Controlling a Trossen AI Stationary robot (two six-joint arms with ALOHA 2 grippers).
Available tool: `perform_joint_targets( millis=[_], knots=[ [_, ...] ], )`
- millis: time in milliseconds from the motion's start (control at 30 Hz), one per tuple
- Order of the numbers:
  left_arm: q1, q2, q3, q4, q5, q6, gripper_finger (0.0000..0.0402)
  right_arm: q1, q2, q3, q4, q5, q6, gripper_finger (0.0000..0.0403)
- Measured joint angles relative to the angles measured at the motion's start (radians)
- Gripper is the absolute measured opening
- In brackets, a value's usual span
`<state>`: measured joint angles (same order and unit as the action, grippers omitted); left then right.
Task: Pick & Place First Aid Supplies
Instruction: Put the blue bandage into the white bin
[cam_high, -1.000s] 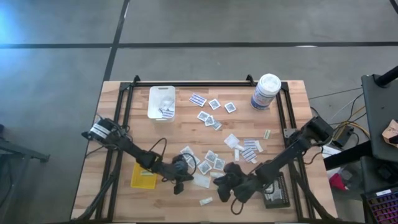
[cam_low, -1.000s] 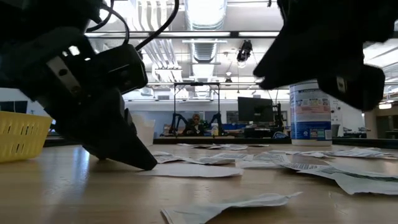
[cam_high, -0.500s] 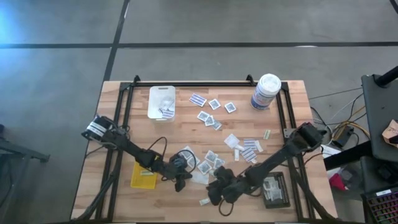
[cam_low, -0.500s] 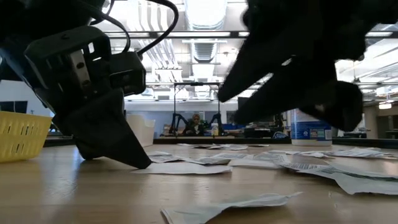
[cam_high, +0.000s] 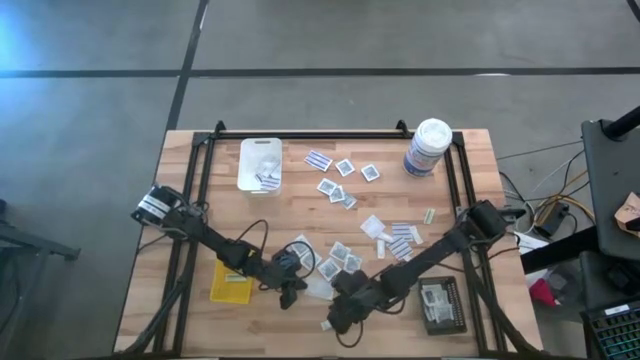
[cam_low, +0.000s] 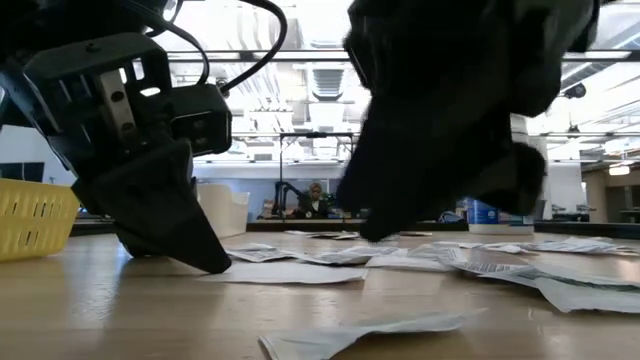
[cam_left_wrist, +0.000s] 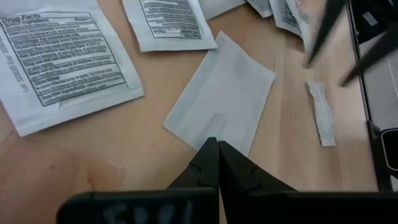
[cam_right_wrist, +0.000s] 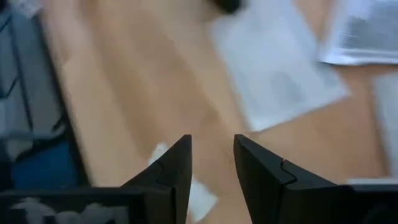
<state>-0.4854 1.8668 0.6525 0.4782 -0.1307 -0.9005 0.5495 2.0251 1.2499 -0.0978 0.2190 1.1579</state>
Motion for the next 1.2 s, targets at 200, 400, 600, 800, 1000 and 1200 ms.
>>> perform_joint_targets(
  millis=[200, 400, 600, 800, 1000, 1200],
  knots=[
    [0.0, 0.0, -0.001, 0.0, 0.008, 0.009, 0.0, -0.002, -0.002, 0.052, -0.02, -0.04, -0.414, 0.0105],
    [0.0, 0.0, -0.002, 0.0, 0.018, 0.013, 0.0, -0.005, -0.003, 0.1, -0.167, -0.032, -0.761, 0.0104],
    [0.0, 0.001, -0.002, 0.0, 0.02, 0.013, 0.0, -0.002, 0.007, 0.098, -0.184, 0.074, -1.001, 0.012],
    [0.0, 0.001, -0.002, 0.0, 0.02, 0.012, 0.0, 0.008, 0.011, 0.1, -0.183, 0.155, -1.184, 0.0137],
    [0.0, 0.001, -0.002, 0.0, 0.02, -0.003, 0.0, 0.009, 0.011, 0.096, -0.183, 0.155, -1.267, 0.0144],
    [0.0, 0.001, 0.0, -0.002, 0.021, -0.033, 0.0, 0.01, 0.011, 0.077, -0.174, 0.147, -1.301, 0.0139]
  ],
)
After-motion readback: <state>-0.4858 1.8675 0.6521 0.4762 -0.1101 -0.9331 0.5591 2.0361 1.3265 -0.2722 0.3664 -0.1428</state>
